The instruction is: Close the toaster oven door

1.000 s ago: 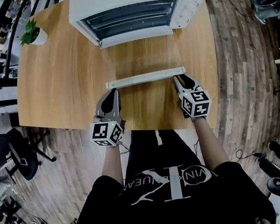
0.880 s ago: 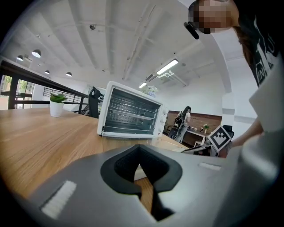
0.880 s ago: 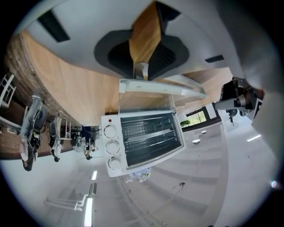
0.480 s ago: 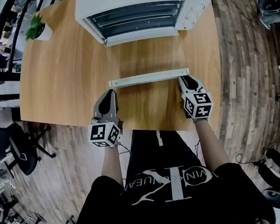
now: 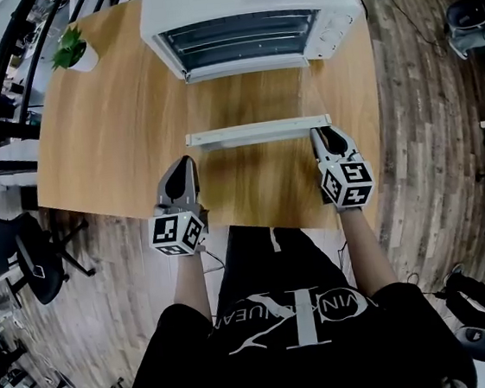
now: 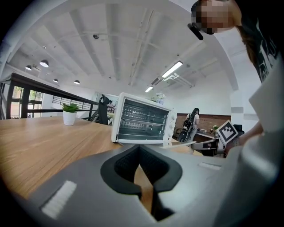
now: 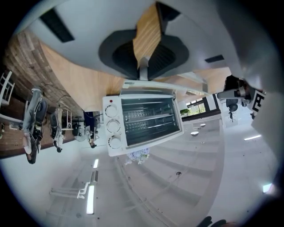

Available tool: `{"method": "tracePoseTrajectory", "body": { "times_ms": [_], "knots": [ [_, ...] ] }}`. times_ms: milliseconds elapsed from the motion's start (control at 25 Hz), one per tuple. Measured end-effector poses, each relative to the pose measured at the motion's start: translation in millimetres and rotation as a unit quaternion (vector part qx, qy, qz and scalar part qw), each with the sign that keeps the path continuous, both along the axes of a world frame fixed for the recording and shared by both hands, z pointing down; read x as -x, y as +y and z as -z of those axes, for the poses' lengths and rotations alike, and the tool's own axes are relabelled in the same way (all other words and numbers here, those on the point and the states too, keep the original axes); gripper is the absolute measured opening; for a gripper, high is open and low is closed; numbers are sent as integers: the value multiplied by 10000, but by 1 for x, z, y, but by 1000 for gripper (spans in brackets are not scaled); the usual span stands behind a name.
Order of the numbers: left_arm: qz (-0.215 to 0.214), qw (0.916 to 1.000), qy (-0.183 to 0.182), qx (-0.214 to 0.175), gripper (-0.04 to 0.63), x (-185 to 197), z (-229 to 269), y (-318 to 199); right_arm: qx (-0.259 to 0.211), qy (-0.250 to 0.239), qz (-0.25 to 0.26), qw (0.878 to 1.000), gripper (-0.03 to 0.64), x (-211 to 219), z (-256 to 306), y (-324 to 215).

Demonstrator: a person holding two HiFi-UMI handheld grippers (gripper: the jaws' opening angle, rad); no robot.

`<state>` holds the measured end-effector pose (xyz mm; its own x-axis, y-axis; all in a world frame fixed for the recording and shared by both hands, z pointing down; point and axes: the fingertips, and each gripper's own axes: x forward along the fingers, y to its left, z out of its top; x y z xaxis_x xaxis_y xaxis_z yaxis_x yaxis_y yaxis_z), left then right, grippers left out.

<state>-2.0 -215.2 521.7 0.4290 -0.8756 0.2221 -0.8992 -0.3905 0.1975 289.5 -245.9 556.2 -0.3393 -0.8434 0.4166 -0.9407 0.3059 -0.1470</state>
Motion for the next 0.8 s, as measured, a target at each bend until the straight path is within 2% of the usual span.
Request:
{"method": "tracePoseTrajectory", "body": {
  "times_ms": [400, 800],
  "knots": [
    [-19, 9999, 8, -163, -6, -4, 14, -8, -422, -121, 14, 9990, 66, -1, 38, -15],
    [57, 9995, 3, -323, -6, -1, 29, -18, -657, -13, 117, 9978, 66, 1, 67, -31]
  ]
}}
